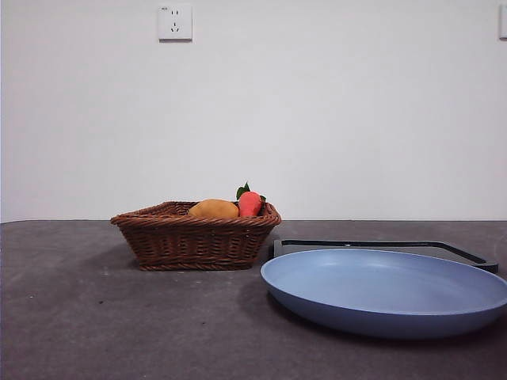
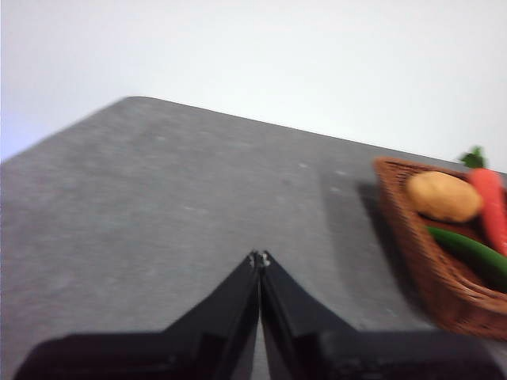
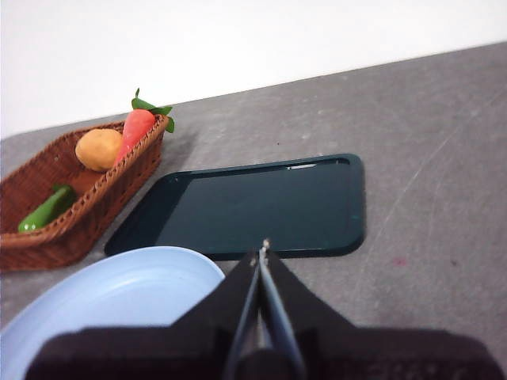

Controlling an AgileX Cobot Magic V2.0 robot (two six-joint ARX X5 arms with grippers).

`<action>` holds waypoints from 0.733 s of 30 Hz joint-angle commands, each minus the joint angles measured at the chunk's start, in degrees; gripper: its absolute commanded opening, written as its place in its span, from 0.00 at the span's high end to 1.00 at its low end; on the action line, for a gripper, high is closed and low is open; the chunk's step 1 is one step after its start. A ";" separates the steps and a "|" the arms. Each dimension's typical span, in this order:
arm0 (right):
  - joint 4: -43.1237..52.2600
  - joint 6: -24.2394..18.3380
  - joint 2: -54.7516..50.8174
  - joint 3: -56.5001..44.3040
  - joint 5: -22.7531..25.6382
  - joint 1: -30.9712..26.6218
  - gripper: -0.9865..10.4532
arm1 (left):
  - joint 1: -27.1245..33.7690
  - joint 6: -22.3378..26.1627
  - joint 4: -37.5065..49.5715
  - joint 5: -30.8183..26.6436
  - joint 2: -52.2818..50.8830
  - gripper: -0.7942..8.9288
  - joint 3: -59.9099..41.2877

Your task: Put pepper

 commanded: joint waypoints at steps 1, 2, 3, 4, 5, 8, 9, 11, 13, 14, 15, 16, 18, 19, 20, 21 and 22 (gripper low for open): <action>0.59 5.42 -0.24 -0.31 -0.09 0.09 0.91 | 0.17 -1.62 0.92 5.29 -0.13 0.91 -0.57; 0.59 6.71 -0.24 -0.22 -0.09 0.09 0.91 | 0.17 -2.86 1.14 7.67 -0.13 0.91 -0.50; 0.59 7.98 -0.24 -0.04 -0.09 0.09 0.91 | 0.20 -3.87 1.22 9.44 -0.13 0.91 -0.35; 0.59 9.35 -0.24 0.35 -0.07 0.09 0.91 | 0.17 -5.03 1.09 11.06 -0.13 0.91 0.04; 0.59 10.38 -0.24 0.87 -0.04 0.09 0.91 | 0.17 -6.14 0.98 12.48 -0.11 0.91 0.57; 0.61 11.13 0.13 3.34 -0.02 0.09 0.91 | 0.17 -7.85 0.20 15.26 -0.07 0.91 2.80; 0.59 11.13 0.55 4.33 -0.02 0.09 0.91 | 0.17 -7.91 -0.39 15.89 0.04 0.91 3.74; 0.57 11.10 1.95 6.73 -0.02 0.09 0.91 | 0.17 -7.98 -2.05 16.79 0.70 0.91 6.05; 0.55 11.10 4.42 9.68 -0.04 0.09 0.91 | 0.17 -8.09 -4.59 16.90 2.36 0.91 9.16; 0.42 11.08 5.88 11.17 -0.11 0.09 0.91 | 0.17 -8.09 -5.55 17.33 3.52 0.91 10.73; 0.04 11.06 7.32 12.63 -0.11 0.11 0.91 | 0.20 -8.02 -6.16 18.16 4.72 0.91 12.15; -0.70 11.02 8.85 14.21 -0.13 0.11 0.91 | 0.17 -7.98 -6.60 19.10 6.12 0.91 13.60; -3.13 9.90 12.68 18.18 -0.83 0.13 0.91 | 0.17 -7.13 -7.30 21.66 9.40 0.91 16.74; -4.39 8.92 14.45 20.06 -1.88 0.15 0.91 | 0.17 -6.93 -7.67 23.06 10.99 0.91 18.25; -6.27 7.74 16.92 22.64 -3.63 0.17 0.91 | 0.17 -6.32 -8.44 25.09 13.18 0.91 20.33; -7.85 6.71 18.78 24.61 -5.07 0.20 0.91 | 0.17 -5.57 -9.14 26.56 14.82 0.91 21.94; -9.64 5.46 20.63 26.64 -6.54 0.22 0.91 | 0.17 -4.85 -9.99 28.00 16.48 0.91 23.61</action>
